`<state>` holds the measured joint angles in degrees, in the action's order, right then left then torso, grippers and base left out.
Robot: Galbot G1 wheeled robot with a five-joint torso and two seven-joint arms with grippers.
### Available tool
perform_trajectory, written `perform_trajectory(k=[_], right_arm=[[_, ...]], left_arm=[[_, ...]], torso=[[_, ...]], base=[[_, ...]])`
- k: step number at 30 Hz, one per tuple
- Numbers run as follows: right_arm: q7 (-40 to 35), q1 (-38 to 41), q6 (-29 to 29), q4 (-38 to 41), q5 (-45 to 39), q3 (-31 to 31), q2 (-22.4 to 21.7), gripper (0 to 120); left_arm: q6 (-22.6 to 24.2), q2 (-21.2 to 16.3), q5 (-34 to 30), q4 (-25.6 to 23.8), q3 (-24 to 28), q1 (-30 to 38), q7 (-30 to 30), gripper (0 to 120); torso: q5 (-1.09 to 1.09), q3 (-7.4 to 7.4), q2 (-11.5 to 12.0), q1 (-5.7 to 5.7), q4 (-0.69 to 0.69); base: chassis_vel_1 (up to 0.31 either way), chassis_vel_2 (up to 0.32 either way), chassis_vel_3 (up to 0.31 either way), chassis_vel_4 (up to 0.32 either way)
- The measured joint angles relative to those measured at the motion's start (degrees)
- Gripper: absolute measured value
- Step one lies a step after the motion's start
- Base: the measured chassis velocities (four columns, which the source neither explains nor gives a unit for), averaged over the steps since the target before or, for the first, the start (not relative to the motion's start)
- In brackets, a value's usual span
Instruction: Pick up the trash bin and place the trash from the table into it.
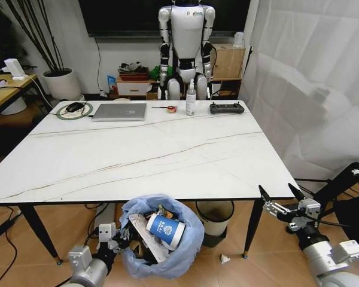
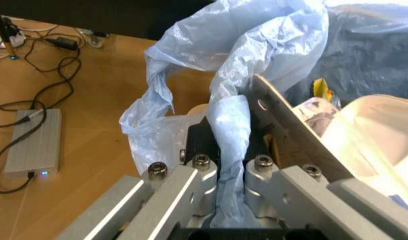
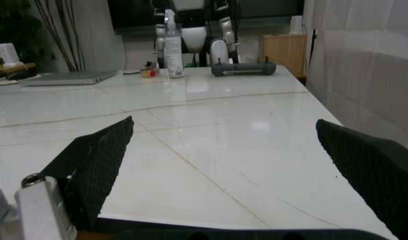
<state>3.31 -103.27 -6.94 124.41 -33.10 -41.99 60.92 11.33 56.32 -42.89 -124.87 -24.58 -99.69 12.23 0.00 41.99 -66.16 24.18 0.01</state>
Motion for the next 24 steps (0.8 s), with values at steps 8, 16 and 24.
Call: perform_trajectory(k=[8, 16, 24], right_arm=[[0.0, 0.0, 0.0, 0.0, 0.0, 0.0, 0.0, 100], [0.0, 0.1, 0.1, 0.0, -0.1, 0.1, 0.0, 100], [0.0, 0.1, 0.1, 0.0, -0.1, 0.1, -0.1, 100]], left_arm=[[-1.5, 1.1, 3.5, -0.5, 0.7, -1.2, -0.1, 0], [-1.1, 3.4, 4.5, -1.2, 0.6, -2.3, 0.3, 0], [-0.4, 5.0, 4.5, 0.0, 0.8, -3.9, -0.1, 0]], torso=[[0.0, -0.68, 1.1, -0.44, -0.01], [0.0, -0.72, 1.1, -0.45, -0.02], [0.0, -1.57, 2.7, -1.19, -0.01]], base=[[0.0, 0.0, 0.0, 0.0], [0.0, 0.0, 0.0, 0.0], [0.0, 0.0, 0.0, 0.0]])
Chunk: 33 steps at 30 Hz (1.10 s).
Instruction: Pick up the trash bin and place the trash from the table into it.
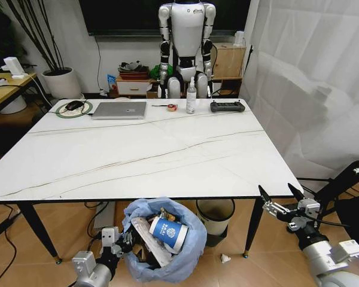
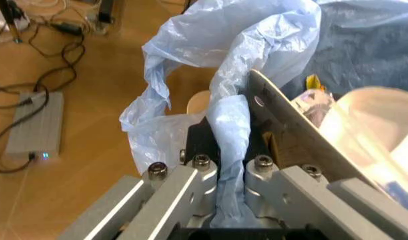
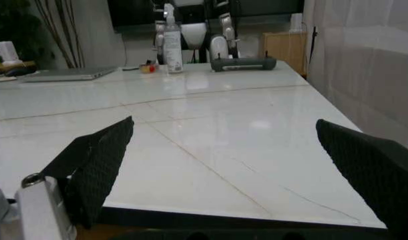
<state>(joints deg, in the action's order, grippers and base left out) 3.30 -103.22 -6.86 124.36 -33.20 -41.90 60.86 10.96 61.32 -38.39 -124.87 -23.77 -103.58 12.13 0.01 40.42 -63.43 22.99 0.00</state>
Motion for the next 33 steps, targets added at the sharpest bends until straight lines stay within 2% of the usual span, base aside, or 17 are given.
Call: perform_trajectory(k=[3, 8, 27, 33], right_arm=[[0.0, 0.0, 0.0, 0.0, 0.0, 0.0, 0.0, 100], [0.0, 0.0, 0.0, 0.0, 0.0, 0.0, 0.0, 100], [0.0, 0.0, 0.0, 0.0, 0.0, 0.0, 0.0, 100], [0.0, 0.0, 0.0, 0.0, 0.0, 0.0, 0.0, 100]], left_arm=[[0.1, 0.4, 0.0, 0.5, 0.1, 0.1, 0.0, 0], [0.3, 2.6, -0.1, 3.1, -0.4, 1.0, -0.1, 0], [0.0, 10.0, 1.8, 9.9, -2.8, 1.8, -2.3, 0], [-0.2, 10.9, 2.3, 11.4, -2.6, 2.1, -2.6, 0]], torso=[[0.0, -0.21, 0.4, -0.18, 0.0], [-0.01, -1.3, 2.4, -1.11, -0.01], [-0.01, -4.37, 7.8, -3.43, 0.0], [0.0, -5.16, 9.2, -4.05, 0.0]], base=[[0.0, 0.0, 0.0, 0.0], [0.0, 0.0, 0.0, 0.0], [0.0, 0.0, 0.0, 0.0], [0.0, 0.0, 0.0, 0.0]])
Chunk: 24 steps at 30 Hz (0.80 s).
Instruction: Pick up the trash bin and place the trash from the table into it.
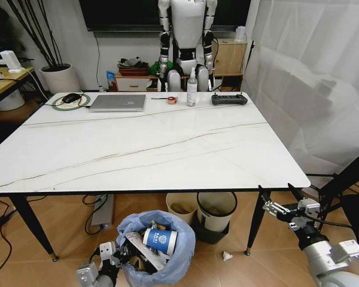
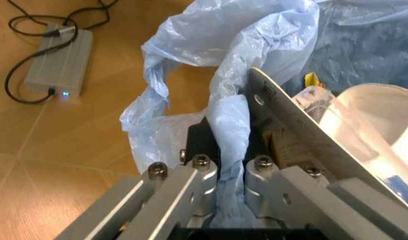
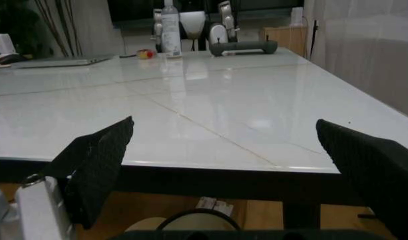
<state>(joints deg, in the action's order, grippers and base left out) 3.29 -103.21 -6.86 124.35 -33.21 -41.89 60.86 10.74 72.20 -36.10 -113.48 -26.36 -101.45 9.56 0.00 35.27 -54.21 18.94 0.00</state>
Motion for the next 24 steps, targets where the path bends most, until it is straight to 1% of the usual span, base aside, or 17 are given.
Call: perform_trajectory(k=[4, 9, 10, 12, 14, 20, 24], right_arm=[[0.0, 0.0, 0.0, 0.0, 0.0, 0.0, 0.0, 100], [0.0, 0.0, 0.0, 0.0, 0.0, 0.0, 0.0, 100], [0.0, 0.0, 0.0, 0.0, 0.0, 0.0, 0.0, 100], [0.0, 0.0, 0.0, 0.0, 0.0, 0.0, 0.0, 100], [0.0, 0.0, 0.0, 0.0, 0.0, 0.0, 0.0, 100], [0.0, 0.0, 0.0, 0.0, 0.0, 0.0, 0.0, 100], [0.0, 0.0, 0.0, 0.0, 0.0, 0.0, 0.0, 100]], left_arm=[[0.1, 0.3, 0.3, 1.0, 0.8, 1.5, 0.1, 0], [0.3, 0.2, 0.4, 1.3, 1.0, 2.1, 0.2, 0], [0.3, 0.1, 0.3, 1.4, 0.9, 2.2, 0.2, 0], [0.3, -0.1, 0.3, 1.4, 0.9, 2.2, 0.2, 0], [0.3, -0.1, 0.3, 1.5, 0.8, 2.2, 0.1, 0], [0.2, -0.4, 0.2, 1.6, 0.8, 2.2, 0.0, 0], [0.2, -0.4, 0.2, 1.6, 0.8, 2.2, -0.1, 0]], torso=[[0.0, -0.8, 1.4, -0.61, 0.0], [-0.01, -1.36, 2.4, -1.03, 0.0], [0.0, -1.7, 3.0, -1.26, 0.0], [0.0, -2.03, 3.5, -1.5, 0.0], [0.0, -2.08, 3.6, -1.54, 0.0], [0.0, -3.26, 5.7, -2.41, 0.0], [0.0, -3.69, 6.4, -2.73, 0.0]], base=[[0.0, 0.0, 0.0, 0.0], [0.0, 0.0, 0.0, 0.0], [0.0, 0.0, 0.0, 0.0], [0.0, 0.0, 0.0, 0.0], [0.0, 0.0, 0.0, 0.0], [0.0, 0.0, 0.0, 0.0], [0.0, 0.0, 0.0, 0.0]])
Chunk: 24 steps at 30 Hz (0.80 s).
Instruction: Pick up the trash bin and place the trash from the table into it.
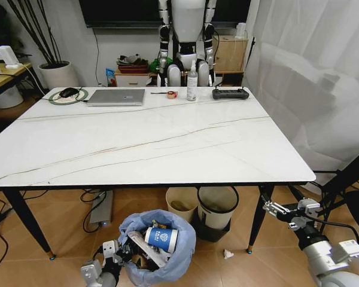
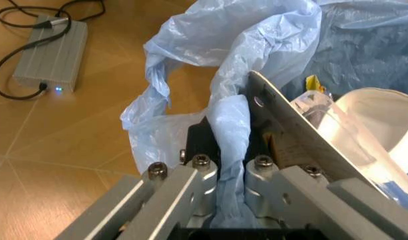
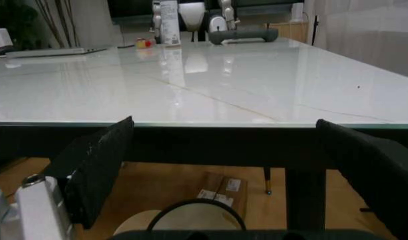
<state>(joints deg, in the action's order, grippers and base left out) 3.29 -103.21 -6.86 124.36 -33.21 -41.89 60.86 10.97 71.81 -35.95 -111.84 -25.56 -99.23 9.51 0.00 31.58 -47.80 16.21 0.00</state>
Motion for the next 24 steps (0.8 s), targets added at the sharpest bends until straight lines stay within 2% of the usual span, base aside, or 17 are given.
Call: perform_trajectory(k=[10, 20, 24], right_arm=[[0.0, 0.0, 0.0, 0.0, 0.0, 0.0, 0.0, 100], [0.0, 0.0, 0.0, 0.0, 0.0, 0.0, 0.0, 100], [0.0, 0.0, 0.0, 0.0, 0.0, 0.0, 0.0, 100]], left_arm=[[0.0, 0.0, 0.0, 0.4, -0.3, 1.2, -0.2, 0], [0.0, 0.0, 0.1, 1.2, -0.5, 1.8, -0.5, 0], [-0.2, 0.0, -0.3, 6.4, -0.7, 5.0, -1.0, 0]], torso=[[0.0, -1.58, 2.8, -1.2, 0.0], [0.0, -2.6, 4.6, -1.97, 0.0], [0.0, -3.59, 6.3, -2.64, 0.0]], base=[[0.0, 0.0, 0.0, 0.0], [0.0, 0.0, 0.0, 0.0], [0.0, 0.0, 0.0, 0.0]])
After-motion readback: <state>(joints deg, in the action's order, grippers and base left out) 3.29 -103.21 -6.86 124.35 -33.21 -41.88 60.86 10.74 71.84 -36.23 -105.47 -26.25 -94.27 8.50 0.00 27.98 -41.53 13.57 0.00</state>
